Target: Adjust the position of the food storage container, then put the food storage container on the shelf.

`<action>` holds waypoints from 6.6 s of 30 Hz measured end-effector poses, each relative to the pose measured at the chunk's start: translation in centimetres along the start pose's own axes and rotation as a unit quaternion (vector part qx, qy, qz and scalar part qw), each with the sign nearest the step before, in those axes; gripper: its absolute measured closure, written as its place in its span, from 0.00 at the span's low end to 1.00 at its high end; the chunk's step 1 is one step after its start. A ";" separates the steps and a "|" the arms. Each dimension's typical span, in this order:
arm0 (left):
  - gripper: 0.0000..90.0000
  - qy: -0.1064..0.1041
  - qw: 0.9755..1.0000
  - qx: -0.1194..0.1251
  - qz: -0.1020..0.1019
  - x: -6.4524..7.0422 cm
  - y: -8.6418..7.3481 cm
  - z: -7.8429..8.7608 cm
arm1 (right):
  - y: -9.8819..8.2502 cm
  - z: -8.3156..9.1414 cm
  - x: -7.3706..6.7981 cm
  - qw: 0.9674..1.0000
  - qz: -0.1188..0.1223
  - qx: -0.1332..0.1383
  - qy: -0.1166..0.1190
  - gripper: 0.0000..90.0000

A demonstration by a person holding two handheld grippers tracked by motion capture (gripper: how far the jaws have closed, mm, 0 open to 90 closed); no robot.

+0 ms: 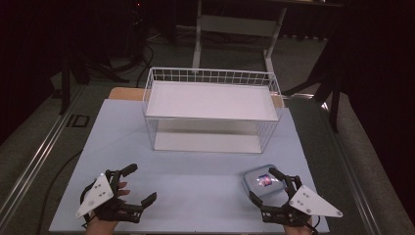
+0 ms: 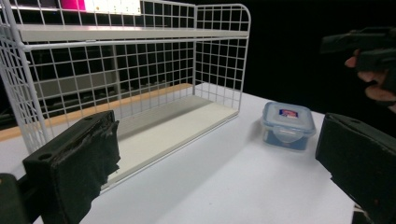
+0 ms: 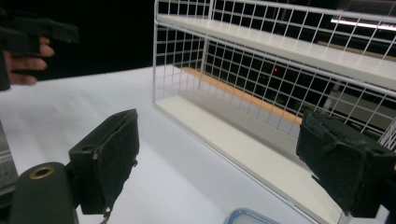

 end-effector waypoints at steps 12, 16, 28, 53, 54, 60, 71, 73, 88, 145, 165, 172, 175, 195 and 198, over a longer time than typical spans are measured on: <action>0.01 0.001 1.000 -0.002 -0.016 0.0 -0.4 -0.1 | 2.2 0.5 0.3 1.000 -0.020 0.020 0.007 0.13; 0.01 -0.003 1.000 -0.006 -0.017 0.2 -0.6 -0.1 | 2.5 0.5 1.3 1.000 -0.009 0.004 -0.007 0.15; 0.01 -0.007 1.000 -0.003 -0.017 0.2 -0.6 0.0 | -0.7 0.6 6.6 0.997 -0.027 -0.061 -0.049 0.52; 0.01 -0.015 1.000 -0.013 -0.021 0.5 -1.0 -0.2 | -10.7 2.7 14.7 0.966 -0.074 -0.188 -0.163 1.00; 0.01 -0.016 1.000 -0.013 -0.022 0.6 -1.0 -0.2 | -11.1 2.8 14.7 0.964 -0.076 -0.194 -0.166 1.00; 0.01 -0.017 0.999 -0.014 -0.023 0.6 -1.0 -0.2 | -13.5 3.1 14.3 0.957 -0.092 -0.221 -0.161 1.00; 0.01 -0.017 0.999 -0.017 -0.024 0.7 -1.1 -0.3 | -15.1 2.3 12.3 0.956 -0.101 -0.250 -0.116 1.00; 0.01 -0.018 0.999 -0.018 -0.025 0.7 -1.1 -0.3 | -14.7 1.9 11.9 0.957 -0.097 -0.251 -0.109 1.00; 0.01 -0.023 0.999 -0.022 -0.027 1.1 -1.3 -0.4 | -13.6 0.1 8.4 0.964 -0.101 -0.244 -0.039 1.00; 0.01 -0.038 0.998 -0.040 -0.028 1.6 -2.2 -0.8 | -12.3 -10.2 0.8 0.951 -0.062 -0.288 0.093 1.00; 0.01 -0.044 0.998 -0.042 -0.019 1.5 -2.4 -0.8 | -12.0 -10.6 0.5 0.951 -0.047 -0.291 0.091 0.99; 0.01 -0.047 0.998 -0.051 0.004 0.9 -2.7 -0.9 | -10.0 -8.8 1.7 0.962 -0.052 -0.259 0.064 0.89; 0.01 -0.053 0.997 -0.062 0.011 1.0 -2.9 -1.0 | -8.3 -7.9 2.1 0.971 -0.055 -0.228 0.049 0.75; 0.01 -0.105 0.990 -0.091 -0.005 4.3 1.2 -2.3 | -1.1 -5.5 0.7 0.992 -0.016 -0.115 0.042 0.18; 0.01 -0.112 0.988 -0.101 0.020 4.2 1.6 -3.2 | -0.7 -5.6 0.7 0.990 -0.044 -0.117 0.065 0.24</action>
Point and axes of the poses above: each handheld gripper's, and its own axes: z roughly backward along the jaws, y roughly out of its top, x roughly to its right, the point moved 9 cm from there along -z, roughly forward along the jaws, and after that the axes turned 4 degrees about y, right-handed, at the moved point
